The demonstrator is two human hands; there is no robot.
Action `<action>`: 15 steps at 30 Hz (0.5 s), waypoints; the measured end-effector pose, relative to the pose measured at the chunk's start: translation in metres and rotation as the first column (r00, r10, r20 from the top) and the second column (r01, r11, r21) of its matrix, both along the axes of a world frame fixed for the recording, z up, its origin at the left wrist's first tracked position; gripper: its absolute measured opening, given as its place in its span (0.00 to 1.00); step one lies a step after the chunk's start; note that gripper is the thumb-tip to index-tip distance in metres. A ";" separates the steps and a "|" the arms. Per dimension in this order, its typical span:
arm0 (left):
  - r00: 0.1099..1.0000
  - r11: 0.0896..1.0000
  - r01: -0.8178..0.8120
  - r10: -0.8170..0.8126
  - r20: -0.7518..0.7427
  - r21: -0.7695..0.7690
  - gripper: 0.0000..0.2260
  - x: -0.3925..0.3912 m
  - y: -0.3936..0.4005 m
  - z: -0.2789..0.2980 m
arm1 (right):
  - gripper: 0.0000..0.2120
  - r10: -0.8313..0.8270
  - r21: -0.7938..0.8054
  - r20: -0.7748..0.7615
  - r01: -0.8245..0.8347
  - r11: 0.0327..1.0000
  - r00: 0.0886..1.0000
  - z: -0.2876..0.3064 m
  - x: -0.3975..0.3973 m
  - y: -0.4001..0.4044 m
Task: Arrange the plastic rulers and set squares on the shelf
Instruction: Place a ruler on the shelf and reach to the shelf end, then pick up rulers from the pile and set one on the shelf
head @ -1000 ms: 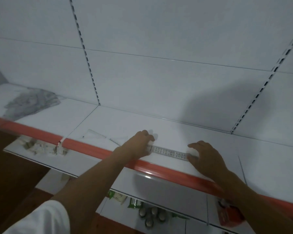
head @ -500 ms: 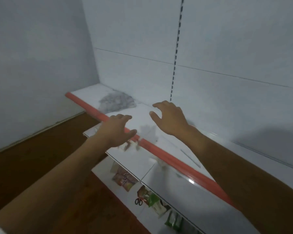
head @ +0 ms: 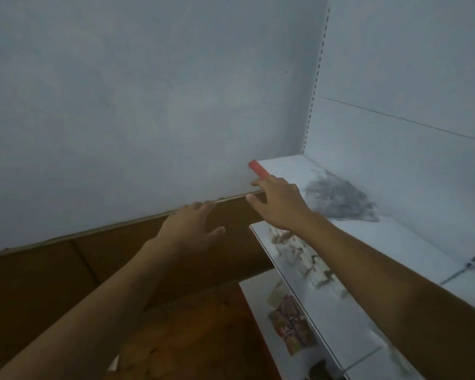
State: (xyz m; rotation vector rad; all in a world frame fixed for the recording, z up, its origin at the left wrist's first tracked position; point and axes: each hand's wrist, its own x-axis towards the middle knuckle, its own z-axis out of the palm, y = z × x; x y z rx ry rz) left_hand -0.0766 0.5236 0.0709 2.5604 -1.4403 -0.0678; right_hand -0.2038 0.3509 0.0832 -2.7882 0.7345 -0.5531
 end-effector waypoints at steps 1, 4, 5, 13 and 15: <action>1.000 1.000 -0.010 0.010 0.003 0.005 0.31 0.012 -0.004 -0.002 | 0.23 0.025 0.000 -0.009 -0.025 1.000 1.000 -0.002 0.016 -0.005; 0.999 0.999 -0.050 0.050 0.001 0.014 0.31 0.049 -0.025 -0.005 | 0.22 0.072 0.012 -0.024 -0.072 0.997 0.997 -0.008 0.062 -0.028; 0.998 0.998 -0.063 0.063 0.014 0.013 0.31 0.062 -0.035 -0.005 | 0.22 0.083 0.005 -0.024 -0.083 0.997 0.996 -0.008 0.077 -0.038; 0.994 0.996 -0.084 0.083 0.067 0.023 0.31 0.147 -0.129 0.009 | 0.23 0.124 -0.029 -0.007 -0.124 0.992 0.992 -0.003 0.176 -0.135; 0.996 0.997 -0.076 0.075 0.054 0.015 0.31 0.163 -0.153 0.005 | 0.22 0.110 -0.040 -0.012 -0.110 0.993 0.994 -0.006 0.191 -0.151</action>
